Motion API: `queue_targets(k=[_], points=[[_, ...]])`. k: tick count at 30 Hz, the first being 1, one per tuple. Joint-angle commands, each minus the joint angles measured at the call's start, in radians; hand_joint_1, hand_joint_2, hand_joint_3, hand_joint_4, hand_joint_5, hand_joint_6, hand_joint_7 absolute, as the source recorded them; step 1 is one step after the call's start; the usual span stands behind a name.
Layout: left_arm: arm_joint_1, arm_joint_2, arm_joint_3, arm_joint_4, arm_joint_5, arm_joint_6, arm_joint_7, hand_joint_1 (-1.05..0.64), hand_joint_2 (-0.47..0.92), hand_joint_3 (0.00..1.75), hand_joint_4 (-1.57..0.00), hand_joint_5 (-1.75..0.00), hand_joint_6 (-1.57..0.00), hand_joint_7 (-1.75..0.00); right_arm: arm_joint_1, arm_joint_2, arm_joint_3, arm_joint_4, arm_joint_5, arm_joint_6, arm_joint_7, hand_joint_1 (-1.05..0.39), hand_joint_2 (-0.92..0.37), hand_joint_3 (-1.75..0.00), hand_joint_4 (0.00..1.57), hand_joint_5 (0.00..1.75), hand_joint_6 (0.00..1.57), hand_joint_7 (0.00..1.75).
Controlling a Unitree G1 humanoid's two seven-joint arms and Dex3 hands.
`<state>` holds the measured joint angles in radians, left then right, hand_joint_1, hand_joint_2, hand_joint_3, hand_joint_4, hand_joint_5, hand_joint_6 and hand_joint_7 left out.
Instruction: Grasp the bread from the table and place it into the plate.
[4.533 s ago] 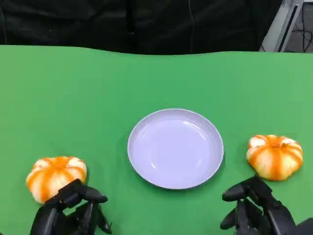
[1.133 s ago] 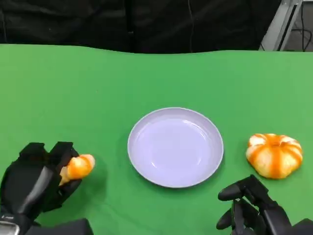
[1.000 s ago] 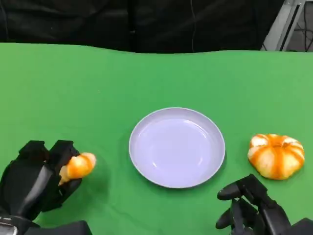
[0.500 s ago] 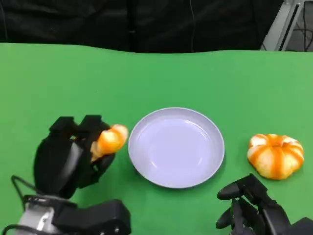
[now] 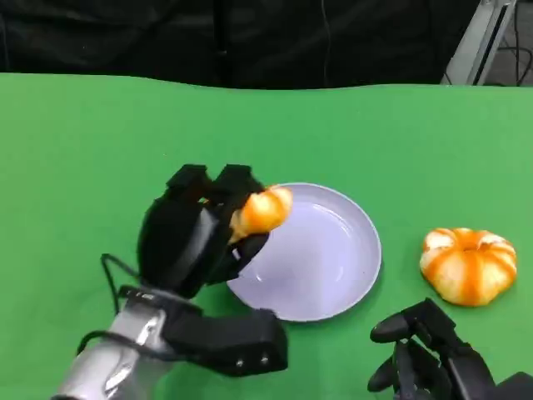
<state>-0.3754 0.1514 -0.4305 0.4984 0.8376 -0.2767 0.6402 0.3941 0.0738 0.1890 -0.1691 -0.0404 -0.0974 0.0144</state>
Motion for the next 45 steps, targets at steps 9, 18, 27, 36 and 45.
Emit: queue_targets(k=[9, 18, 27, 36, 45], points=[[-0.103, -0.03, -0.032, 0.051, -0.051, 0.032, -0.173, -0.29, 0.62, 1.04, -0.63, -1.66, -0.46, -1.39, 0.026, -0.008, 0.011, -0.024, -0.001, -0.009, -0.007, -0.3, -0.92, -0.97, 0.4, 1.75, 0.19, 1.75], [-0.14, 0.012, -0.066, -0.002, -0.048, 0.1, -0.45, -0.65, 0.92, 0.38, 0.0, -0.39, -0.01, -0.29, 0.041, -0.013, 0.012, -0.044, 0.001, 0.0, -0.004, -0.3, -0.92, -0.95, 0.4, 1.75, 0.18, 1.75], [-0.131, 0.041, -0.073, -0.079, -0.058, 0.17, -0.651, -0.9, 0.92, 0.49, 0.0, 0.0, 0.0, 0.0, 0.05, -0.007, 0.019, -0.066, 0.0, 0.013, -0.009, -0.29, -0.92, -0.95, 0.4, 1.75, 0.18, 1.75], [-0.08, 0.126, -0.008, -0.19, -0.188, 0.032, -0.714, -0.86, 0.92, 0.51, -0.1, -0.07, -0.15, -0.08, 0.056, 0.005, 0.029, -0.092, -0.003, 0.037, -0.028, -0.28, -0.92, -0.97, 0.39, 1.75, 0.16, 1.75], [0.07, 0.146, 0.111, -0.322, -0.352, -0.053, -0.704, -0.56, 0.92, 0.42, -0.14, -0.86, -0.36, -0.19, 0.068, -0.005, 0.035, -0.096, -0.003, 0.02, -0.026, -0.27, -0.92, -0.97, 0.36, 1.75, 0.13, 1.75]])
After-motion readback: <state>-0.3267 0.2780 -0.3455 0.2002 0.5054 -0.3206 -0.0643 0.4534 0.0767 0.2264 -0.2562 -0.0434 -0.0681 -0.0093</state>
